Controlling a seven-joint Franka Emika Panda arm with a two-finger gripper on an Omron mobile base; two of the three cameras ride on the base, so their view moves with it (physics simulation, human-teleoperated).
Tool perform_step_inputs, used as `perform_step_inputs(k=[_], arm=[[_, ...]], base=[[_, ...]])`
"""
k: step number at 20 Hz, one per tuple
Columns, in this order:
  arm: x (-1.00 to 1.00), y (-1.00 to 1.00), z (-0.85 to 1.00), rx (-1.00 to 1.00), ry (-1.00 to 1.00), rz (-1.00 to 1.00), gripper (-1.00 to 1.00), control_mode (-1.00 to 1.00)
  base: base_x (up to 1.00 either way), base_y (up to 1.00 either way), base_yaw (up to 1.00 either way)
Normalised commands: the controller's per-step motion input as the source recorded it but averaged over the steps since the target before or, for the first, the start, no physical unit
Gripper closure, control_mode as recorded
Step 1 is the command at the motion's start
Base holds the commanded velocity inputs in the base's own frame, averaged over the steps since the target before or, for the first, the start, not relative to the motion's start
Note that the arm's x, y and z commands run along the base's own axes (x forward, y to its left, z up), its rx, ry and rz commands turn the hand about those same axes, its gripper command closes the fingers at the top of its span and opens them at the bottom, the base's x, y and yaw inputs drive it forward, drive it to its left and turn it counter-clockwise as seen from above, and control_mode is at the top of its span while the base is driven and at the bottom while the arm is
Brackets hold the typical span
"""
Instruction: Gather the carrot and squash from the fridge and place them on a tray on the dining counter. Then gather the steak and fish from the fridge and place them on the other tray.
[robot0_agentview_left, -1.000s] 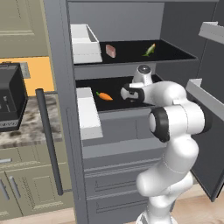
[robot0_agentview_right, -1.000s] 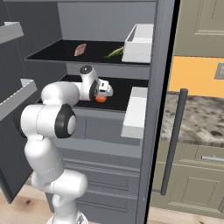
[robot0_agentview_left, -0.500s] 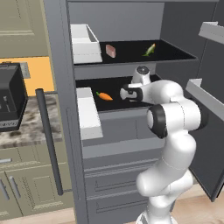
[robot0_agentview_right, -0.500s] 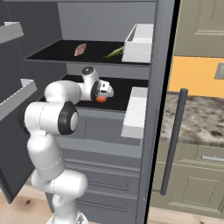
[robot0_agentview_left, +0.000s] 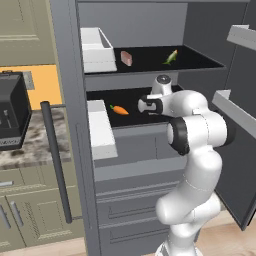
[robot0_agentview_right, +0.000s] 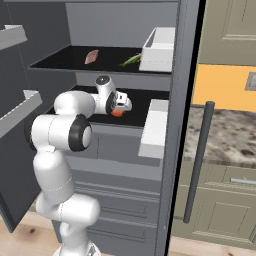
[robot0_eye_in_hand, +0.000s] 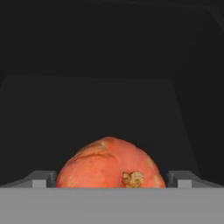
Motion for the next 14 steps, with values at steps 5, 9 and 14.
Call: perform_step_inputs(k=[5,9,14], arm=[[-0.16,-0.01,-0.1,0.0,0.0,0.0,-1.0,-1.0],[-0.29,-0.06,-0.1,0.0,-0.01,0.0,-1.0,-1.0],[-0.02,0.0,-0.16,0.0,0.0,0.01,1.0,-1.0]], base=[[0.0,0.0,0.0],[0.0,0.0,0.0],[0.0,0.0,0.0]])
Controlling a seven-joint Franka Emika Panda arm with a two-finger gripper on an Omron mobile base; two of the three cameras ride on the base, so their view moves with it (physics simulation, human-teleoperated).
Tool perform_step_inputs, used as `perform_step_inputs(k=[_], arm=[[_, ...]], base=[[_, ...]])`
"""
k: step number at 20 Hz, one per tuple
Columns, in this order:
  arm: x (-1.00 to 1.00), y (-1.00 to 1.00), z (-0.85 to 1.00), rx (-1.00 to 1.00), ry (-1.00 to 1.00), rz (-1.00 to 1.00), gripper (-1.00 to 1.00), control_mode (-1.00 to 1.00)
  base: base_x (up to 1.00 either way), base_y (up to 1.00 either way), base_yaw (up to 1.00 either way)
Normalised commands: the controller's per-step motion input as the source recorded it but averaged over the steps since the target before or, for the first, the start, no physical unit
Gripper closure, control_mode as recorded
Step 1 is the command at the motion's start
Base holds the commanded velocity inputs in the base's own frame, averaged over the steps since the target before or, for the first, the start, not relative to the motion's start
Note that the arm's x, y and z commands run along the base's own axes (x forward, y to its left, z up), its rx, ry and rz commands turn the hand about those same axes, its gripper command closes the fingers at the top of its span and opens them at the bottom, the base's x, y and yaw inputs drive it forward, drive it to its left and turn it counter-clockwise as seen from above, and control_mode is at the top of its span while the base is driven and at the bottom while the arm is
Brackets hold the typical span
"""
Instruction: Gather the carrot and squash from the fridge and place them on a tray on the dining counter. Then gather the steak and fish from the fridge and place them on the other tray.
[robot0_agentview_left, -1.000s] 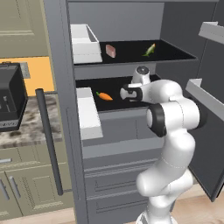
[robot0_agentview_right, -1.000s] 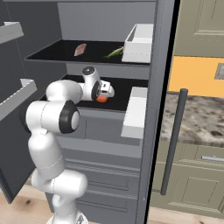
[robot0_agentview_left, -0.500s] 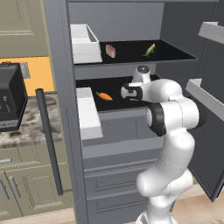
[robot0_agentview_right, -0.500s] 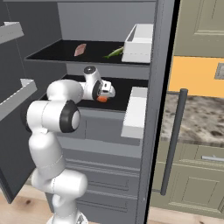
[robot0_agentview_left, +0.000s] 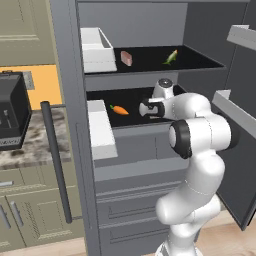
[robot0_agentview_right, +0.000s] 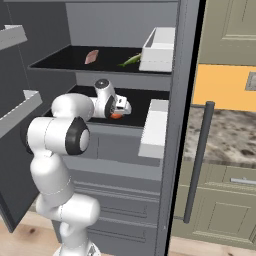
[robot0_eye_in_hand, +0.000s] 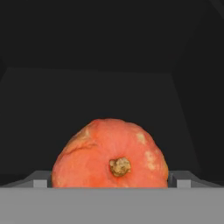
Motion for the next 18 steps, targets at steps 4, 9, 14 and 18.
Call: perform_step_inputs(k=[4,9,14,18], arm=[[0.0,0.0,-0.18,0.0,-0.01,0.03,1.0,-1.0],[-0.14,0.08,0.07,0.0,-0.06,0.03,1.0,-1.0],[-0.43,0.32,0.39,0.0,-0.02,0.0,1.0,-1.0],[-0.66,0.38,0.47,0.0,-0.01,0.0,1.0,-1.0]], base=[[0.0,0.0,0.0],[0.0,0.0,0.0],[0.0,0.0,0.0],[0.0,0.0,0.0]])
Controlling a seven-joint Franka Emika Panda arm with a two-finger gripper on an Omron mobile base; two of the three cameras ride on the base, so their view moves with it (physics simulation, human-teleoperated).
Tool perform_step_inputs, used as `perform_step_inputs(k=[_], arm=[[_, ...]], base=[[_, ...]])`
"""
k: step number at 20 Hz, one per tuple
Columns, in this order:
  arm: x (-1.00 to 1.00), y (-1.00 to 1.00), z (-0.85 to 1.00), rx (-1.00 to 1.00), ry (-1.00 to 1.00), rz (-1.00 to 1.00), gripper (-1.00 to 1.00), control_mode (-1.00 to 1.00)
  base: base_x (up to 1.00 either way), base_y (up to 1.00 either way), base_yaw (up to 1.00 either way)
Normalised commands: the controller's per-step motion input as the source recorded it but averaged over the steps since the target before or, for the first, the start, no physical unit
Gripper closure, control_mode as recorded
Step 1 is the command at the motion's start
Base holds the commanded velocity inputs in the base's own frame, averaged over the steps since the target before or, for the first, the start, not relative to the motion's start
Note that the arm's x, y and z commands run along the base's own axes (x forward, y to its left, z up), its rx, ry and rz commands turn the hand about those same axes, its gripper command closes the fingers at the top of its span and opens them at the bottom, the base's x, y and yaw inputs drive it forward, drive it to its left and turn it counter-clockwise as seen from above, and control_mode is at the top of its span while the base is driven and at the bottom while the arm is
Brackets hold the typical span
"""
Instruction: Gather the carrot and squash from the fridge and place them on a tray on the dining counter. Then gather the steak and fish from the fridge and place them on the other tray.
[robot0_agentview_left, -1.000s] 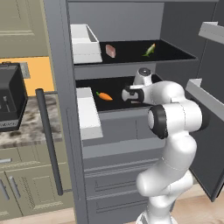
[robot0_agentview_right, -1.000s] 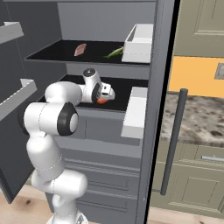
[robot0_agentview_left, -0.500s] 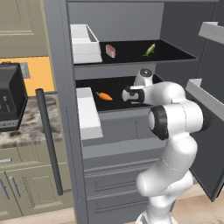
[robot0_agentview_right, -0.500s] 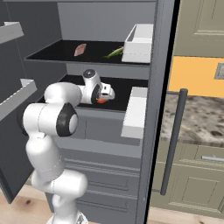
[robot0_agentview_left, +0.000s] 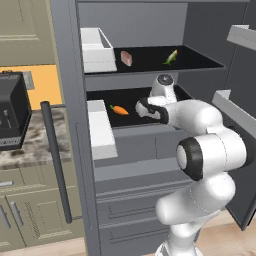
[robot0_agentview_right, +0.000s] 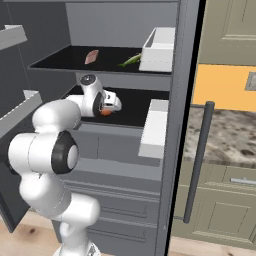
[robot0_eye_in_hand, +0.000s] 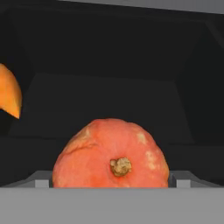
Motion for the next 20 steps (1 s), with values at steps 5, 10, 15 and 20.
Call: perform_step_inputs(k=[5,10,15,20], arm=[[-0.99,0.07,0.39,0.0,-0.06,-0.01,1.0,-1.0],[-1.0,0.0,0.44,0.0,-0.06,0.0,1.0,-1.0],[-0.88,0.0,0.72,0.04,-0.01,0.0,1.0,-1.0],[-0.86,0.0,0.73,0.05,0.08,0.0,1.0,-1.0]], base=[[0.0,0.0,0.0],[0.0,0.0,0.0],[0.0,0.0,0.0],[0.0,0.0,0.0]])
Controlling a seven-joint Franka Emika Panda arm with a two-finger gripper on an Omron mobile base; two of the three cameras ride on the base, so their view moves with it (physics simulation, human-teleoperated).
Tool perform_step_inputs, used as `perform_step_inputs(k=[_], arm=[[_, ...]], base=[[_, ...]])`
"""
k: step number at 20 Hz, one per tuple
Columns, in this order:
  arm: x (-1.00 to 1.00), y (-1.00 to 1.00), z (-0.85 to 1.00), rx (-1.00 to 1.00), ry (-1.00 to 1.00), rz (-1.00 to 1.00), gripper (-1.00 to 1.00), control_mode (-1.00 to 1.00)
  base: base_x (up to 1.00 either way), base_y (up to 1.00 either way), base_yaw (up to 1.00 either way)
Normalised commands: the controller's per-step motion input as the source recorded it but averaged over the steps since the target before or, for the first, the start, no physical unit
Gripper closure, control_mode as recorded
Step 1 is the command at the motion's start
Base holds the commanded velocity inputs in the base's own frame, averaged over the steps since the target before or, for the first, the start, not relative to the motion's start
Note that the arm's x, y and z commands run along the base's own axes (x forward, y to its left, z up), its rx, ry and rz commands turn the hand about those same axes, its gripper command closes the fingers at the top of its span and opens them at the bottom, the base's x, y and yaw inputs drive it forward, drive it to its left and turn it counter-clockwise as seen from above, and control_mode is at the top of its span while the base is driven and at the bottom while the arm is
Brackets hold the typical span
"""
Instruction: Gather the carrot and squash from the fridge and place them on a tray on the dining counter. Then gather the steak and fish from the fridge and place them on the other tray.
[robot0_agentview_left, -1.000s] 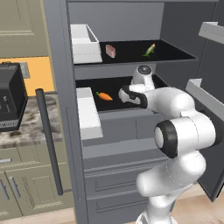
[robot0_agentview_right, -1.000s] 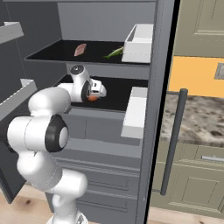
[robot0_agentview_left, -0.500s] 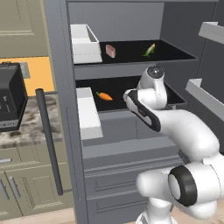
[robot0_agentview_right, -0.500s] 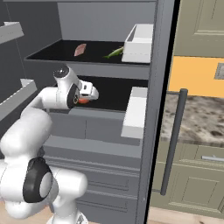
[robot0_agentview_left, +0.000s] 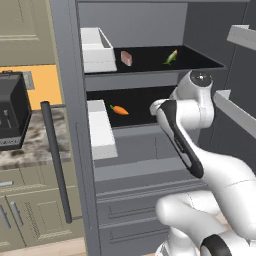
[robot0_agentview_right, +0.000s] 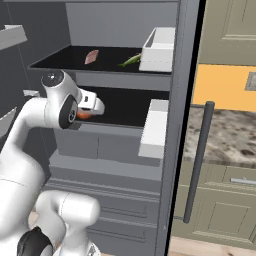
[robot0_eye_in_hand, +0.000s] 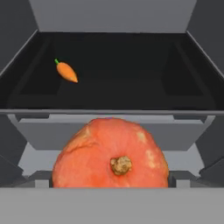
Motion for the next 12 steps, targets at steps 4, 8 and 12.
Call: perform_step_inputs(k=[4,8,12], arm=[[-0.94,-0.01,0.49,0.04,0.07,0.0,1.0,-1.0],[-0.91,0.0,0.39,0.04,0.05,0.0,1.0,-1.0],[-0.86,0.0,0.12,0.03,-0.01,0.0,1.0,-1.0]], base=[[0.0,0.0,0.0],[0.0,0.0,0.0],[0.0,0.0,0.0]])
